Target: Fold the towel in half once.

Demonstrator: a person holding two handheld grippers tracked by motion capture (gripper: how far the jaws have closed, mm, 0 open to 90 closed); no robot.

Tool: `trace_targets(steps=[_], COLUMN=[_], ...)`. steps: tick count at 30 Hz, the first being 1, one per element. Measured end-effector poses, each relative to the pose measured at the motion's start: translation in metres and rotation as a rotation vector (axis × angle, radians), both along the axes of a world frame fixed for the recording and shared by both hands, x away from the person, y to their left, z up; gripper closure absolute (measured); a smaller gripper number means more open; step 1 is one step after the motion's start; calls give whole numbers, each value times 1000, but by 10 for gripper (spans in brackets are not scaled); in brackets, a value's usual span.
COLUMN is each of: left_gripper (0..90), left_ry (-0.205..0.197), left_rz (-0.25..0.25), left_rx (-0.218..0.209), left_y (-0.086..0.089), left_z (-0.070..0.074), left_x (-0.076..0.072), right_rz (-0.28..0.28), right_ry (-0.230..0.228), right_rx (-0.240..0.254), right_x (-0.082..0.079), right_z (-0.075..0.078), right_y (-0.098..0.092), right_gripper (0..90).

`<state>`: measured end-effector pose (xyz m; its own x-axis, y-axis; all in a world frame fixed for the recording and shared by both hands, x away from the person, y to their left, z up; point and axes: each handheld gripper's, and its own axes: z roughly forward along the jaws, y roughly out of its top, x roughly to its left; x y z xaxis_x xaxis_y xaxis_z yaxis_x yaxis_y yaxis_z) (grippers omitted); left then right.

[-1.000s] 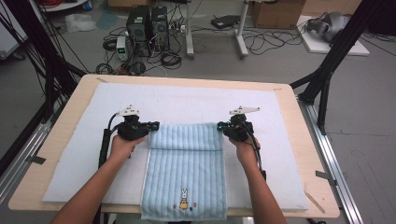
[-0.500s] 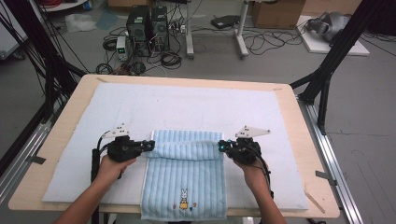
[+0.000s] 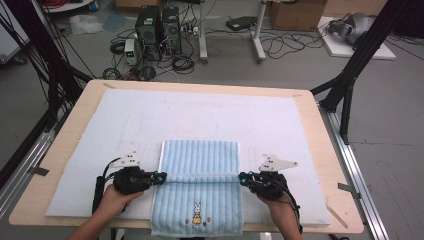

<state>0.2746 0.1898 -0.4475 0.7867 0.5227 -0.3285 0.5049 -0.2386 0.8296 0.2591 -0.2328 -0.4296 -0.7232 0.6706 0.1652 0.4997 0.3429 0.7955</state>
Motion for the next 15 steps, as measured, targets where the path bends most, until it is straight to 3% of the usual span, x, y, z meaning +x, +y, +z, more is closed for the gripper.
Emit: trace_targets(steps=[1, 2, 4, 5, 9, 12, 15], left_gripper=[841, 760, 545, 516, 484, 462, 460], left_ry=[5, 4, -11, -28, -41, -23, -2], left_rz=[0, 21, 65, 92, 173, 228, 273], left_rx=[-6, -7, -16, -25, -40, -22, 12], left_y=[0, 0, 2, 4, 9, 9, 5], left_z=[0, 2, 6, 9, 17, 18, 13], left_x=[0, 2, 7, 12, 36, 58, 74], right_rz=[1, 5, 4, -10, -70, -124, -180], right_ry=[9, 16, 16, 15, -20, -27, 1], right_rx=[-5, -9, -9, 6, 53, 49, 22], right_x=[-1, -2, -1, 1, 16, 33, 52], right_z=[-1, -2, -3, -2, 7, 9, 3], right_y=[0, 1, 1, 1, -1, 2, 6], right_gripper=[835, 826, 717, 681, 607, 570, 550])
